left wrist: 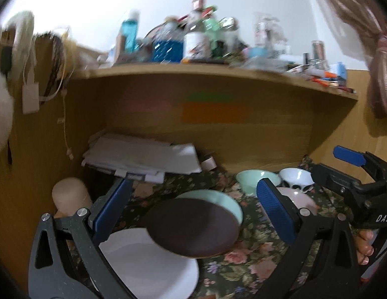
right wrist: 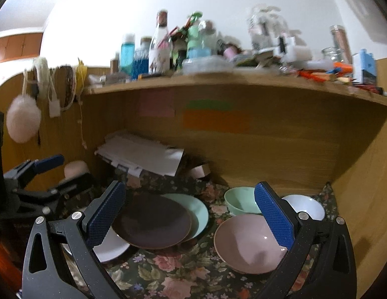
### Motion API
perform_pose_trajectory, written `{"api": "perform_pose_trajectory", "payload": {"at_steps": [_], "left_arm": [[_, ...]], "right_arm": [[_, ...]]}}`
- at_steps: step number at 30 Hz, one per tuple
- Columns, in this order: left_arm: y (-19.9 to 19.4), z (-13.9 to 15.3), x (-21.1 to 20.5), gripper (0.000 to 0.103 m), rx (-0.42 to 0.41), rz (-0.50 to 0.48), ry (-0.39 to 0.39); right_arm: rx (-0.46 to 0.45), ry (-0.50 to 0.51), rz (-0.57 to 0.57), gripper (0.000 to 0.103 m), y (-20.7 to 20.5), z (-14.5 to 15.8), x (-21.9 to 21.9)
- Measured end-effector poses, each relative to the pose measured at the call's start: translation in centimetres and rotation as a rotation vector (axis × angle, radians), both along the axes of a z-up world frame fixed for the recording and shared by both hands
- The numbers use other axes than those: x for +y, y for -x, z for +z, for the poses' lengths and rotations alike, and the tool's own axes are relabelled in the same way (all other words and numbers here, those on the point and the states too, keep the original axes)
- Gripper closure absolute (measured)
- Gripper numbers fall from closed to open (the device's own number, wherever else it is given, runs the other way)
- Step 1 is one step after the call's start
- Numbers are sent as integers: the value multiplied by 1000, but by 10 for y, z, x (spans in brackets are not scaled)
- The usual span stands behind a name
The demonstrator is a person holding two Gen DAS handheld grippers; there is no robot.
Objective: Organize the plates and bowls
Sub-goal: 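Lower both tools onto the rim of the dark brown plate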
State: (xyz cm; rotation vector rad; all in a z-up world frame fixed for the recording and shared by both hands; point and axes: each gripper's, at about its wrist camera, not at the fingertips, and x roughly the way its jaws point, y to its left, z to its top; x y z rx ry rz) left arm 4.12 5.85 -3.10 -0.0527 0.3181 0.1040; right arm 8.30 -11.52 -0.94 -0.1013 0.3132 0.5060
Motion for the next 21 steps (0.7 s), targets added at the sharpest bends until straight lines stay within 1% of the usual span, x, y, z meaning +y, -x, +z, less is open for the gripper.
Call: {"api": "perform_pose_trajectory", "payload": {"at_steps": [4, 6, 7, 11, 13, 15, 16, 18, 20, 21], "left_arm": [[-17, -16, 28, 1, 49, 49, 23], [-25, -25, 37, 8, 85, 63, 24], [-30, -30, 42, 10, 107, 69, 27], [-49, -52, 60, 20, 192, 65, 65], [-57, -61, 66, 27, 232, 56, 69], [-65, -71, 71, 37, 272, 55, 66], [-69, -76, 73, 39, 291, 54, 67], [-75, -84, 78, 46, 328, 49, 80], [-83, -94, 83, 50, 379, 36, 106], [-85, -97, 85, 50, 398, 29, 120]], "right_arm": [[52, 25, 24, 0, -20, -17, 16], [80, 37, 32, 0, -30, -27, 23], [97, 45, 33, 0, -35, -31, 26], [164, 60, 42, 1, -55, -49, 38], [202, 76, 52, 7, -67, -59, 44], [234, 92, 67, 12, -76, -66, 50], [250, 100, 75, 16, -80, -69, 53], [293, 125, 94, 21, -92, -78, 60], [329, 146, 107, 27, -105, -85, 67], [358, 161, 115, 32, -113, -90, 70]]}}
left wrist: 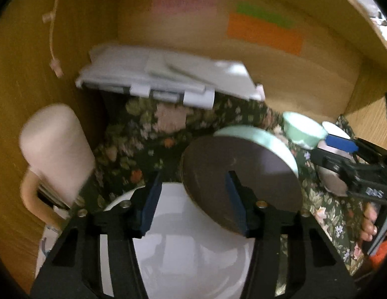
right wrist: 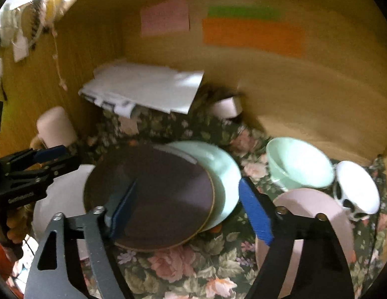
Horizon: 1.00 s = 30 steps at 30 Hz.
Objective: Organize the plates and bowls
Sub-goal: 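Lower both tools onto the rim of the dark brown plate, then close both tools on the dark brown plate rim and lift it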
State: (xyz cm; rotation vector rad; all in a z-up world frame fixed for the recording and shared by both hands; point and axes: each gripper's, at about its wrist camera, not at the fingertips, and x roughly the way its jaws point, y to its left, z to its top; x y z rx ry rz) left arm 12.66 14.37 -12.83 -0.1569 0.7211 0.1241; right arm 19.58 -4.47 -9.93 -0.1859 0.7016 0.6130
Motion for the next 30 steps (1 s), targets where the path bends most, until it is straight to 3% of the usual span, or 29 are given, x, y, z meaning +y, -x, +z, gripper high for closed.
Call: {"api": "perform_pose_trajectory", "payload": {"at_steps": [3, 16, 21, 26, 30], "left_arm": [[-8, -10, 5, 50, 51, -9, 49], [-26, -36, 6, 66, 167, -41, 99], [-27, -40, 3, 76, 180, -61, 104], [-29, -41, 5, 78, 184, -59, 118], [-31, -41, 4, 78, 192, -58, 105]], "right_arm": [[66, 32, 10, 47, -20, -12, 7], [234, 144, 7, 59, -71, -48, 23], [303, 133, 2, 68, -79, -52, 26], [295, 154, -7, 68, -78, -54, 32], [304, 142, -41, 77, -82, -58, 29]]}}
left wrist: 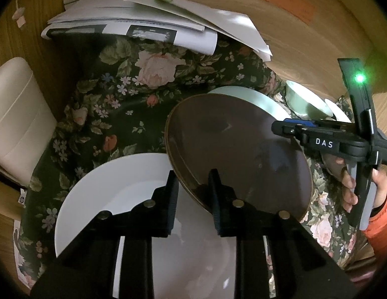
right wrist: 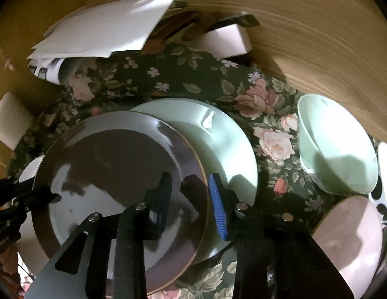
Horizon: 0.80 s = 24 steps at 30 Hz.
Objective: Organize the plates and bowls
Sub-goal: 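Close both tools on the dark brown plate rim and lift it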
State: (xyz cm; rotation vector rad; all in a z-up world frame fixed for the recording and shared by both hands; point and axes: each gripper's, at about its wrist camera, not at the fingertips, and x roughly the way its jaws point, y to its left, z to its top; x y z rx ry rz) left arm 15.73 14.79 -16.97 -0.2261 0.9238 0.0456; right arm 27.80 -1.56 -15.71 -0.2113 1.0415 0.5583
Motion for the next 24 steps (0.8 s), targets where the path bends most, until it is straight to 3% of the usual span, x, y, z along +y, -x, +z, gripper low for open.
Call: {"api": "perform_pose_trajectory", "payload": {"at_steps": [6, 16, 19, 24], "left_arm": [[-3, -1, 6, 78, 14, -9, 31], [-6, 0, 6, 76, 22, 11, 4], [-6, 1, 3, 75, 19, 32, -30], [-4, 1, 4, 75, 33, 42, -20]], "right_arm": [[64, -42, -16, 78, -7, -9, -11], [26, -47, 31, 68, 12, -17, -1], [36, -65, 32, 72, 16, -20, 1], [19, -79, 36, 79, 22, -18, -2]]}}
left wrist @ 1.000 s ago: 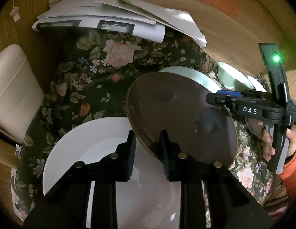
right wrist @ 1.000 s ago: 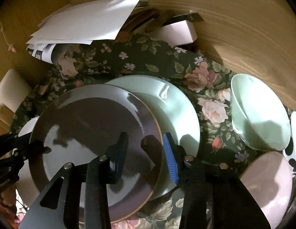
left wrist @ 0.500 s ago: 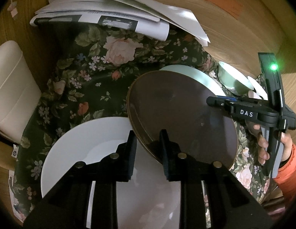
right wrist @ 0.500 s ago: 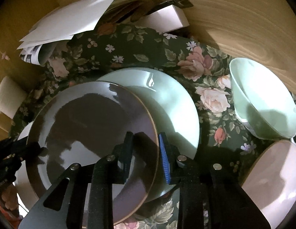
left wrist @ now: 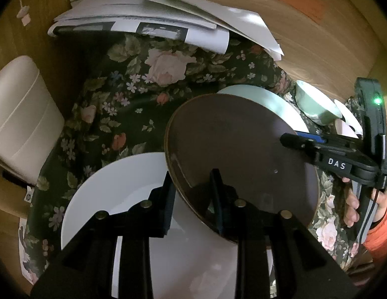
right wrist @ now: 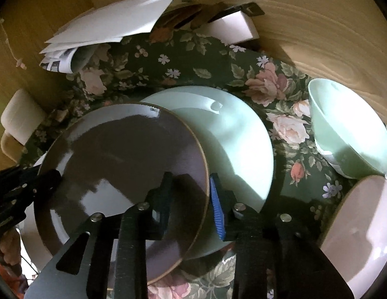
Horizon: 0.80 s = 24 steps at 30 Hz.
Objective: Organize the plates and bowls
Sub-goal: 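Close both tools on the dark brown plate rim and lift it, then carry the held dark brown plate across the tablecloth with both tools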
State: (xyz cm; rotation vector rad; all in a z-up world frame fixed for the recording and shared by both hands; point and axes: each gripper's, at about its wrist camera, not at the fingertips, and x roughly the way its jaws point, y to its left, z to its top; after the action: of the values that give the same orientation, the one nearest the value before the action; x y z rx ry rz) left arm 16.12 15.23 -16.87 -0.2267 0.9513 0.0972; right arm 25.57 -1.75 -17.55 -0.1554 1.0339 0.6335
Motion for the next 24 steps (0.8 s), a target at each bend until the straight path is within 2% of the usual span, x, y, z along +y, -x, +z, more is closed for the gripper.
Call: {"api": "perform_pose_trajectory", "payload": {"at_steps": [24], "left_arm": [[31, 7, -13, 75, -44, 26, 3]], "right_arm": [[-53, -60, -42, 86, 39, 34, -35]]}}
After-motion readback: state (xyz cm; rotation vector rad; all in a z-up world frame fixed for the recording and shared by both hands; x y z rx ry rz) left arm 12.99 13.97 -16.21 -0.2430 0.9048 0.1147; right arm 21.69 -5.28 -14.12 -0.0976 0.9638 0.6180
